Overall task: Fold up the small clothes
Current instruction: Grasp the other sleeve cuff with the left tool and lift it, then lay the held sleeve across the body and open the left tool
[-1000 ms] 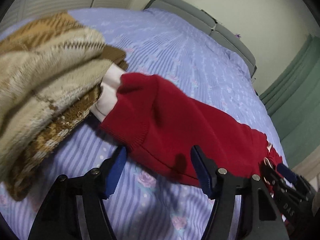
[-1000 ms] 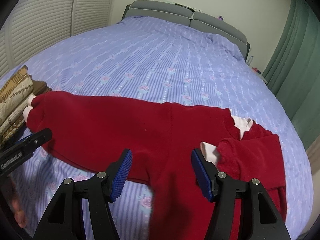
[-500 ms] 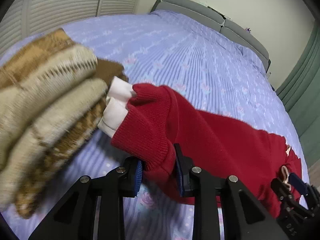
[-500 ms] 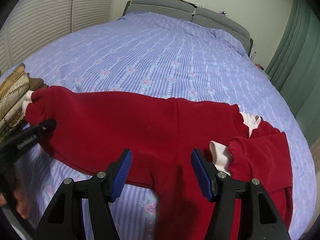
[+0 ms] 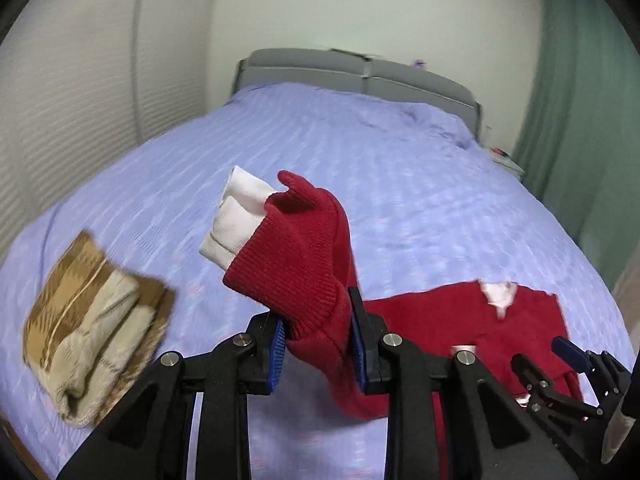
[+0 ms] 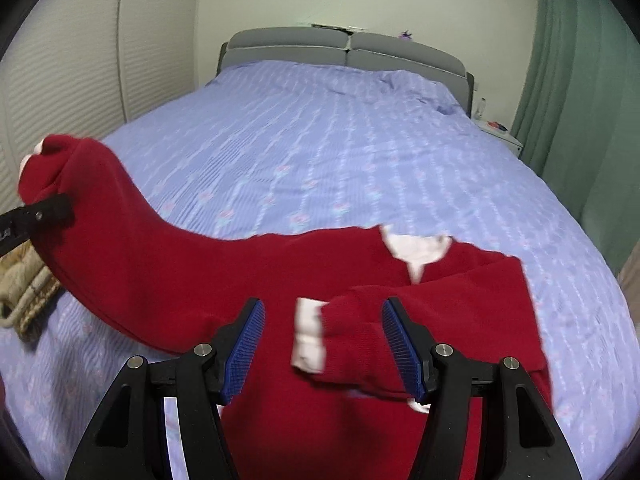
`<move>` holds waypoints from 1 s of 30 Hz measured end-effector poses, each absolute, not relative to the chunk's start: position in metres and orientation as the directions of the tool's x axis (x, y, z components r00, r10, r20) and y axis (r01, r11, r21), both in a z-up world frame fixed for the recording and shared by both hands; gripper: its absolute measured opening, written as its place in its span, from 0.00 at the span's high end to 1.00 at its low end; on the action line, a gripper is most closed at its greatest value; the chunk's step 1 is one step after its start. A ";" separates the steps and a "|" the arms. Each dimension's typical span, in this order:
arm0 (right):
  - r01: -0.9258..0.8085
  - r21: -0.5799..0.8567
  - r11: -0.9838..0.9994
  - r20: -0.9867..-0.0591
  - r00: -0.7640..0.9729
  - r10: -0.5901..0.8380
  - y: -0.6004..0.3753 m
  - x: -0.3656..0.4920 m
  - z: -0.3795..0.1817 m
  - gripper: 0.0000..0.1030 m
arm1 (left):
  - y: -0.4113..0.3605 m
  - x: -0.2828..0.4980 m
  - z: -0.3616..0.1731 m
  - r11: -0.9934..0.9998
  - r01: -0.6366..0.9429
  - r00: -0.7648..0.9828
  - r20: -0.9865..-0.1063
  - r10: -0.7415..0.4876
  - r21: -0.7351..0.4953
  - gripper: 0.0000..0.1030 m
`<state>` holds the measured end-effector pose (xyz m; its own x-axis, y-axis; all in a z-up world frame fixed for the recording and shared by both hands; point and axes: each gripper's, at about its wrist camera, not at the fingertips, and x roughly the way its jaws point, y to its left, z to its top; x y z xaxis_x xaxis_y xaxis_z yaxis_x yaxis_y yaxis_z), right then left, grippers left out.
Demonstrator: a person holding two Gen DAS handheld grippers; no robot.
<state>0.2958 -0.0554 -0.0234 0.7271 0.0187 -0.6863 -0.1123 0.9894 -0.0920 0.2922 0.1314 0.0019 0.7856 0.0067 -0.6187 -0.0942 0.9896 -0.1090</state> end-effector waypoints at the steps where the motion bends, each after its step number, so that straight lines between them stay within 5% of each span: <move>1: -0.100 -0.096 0.990 -0.680 0.733 0.008 -0.068 0.294 -0.019 0.40 | 0.113 0.297 0.007 0.992 -0.071 0.783 -0.622 -0.008 -0.103 0.73; 16: 0.127 -0.059 0.990 -0.664 0.735 -0.134 -0.245 0.260 -0.011 0.40 | -0.125 0.339 -0.029 0.988 0.136 0.681 -0.731 -0.040 0.073 0.75; 27: 0.231 0.022 0.973 -0.707 0.691 -0.149 -0.327 0.257 -0.045 0.40 | -0.203 0.362 -0.093 0.969 0.198 0.562 -0.827 0.012 0.149 0.75; 30: 0.239 0.029 0.971 -0.720 0.679 -0.146 -0.338 0.260 -0.055 0.40 | -0.205 0.363 -0.094 0.967 0.218 0.574 -0.818 -0.017 0.132 0.65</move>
<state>0.2601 -0.3378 -0.0546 0.6787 -0.1459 -0.7198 0.2389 0.9706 0.0286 0.3627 -0.2050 -0.0937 0.5744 -0.0174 -0.8184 0.2181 0.9669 0.1325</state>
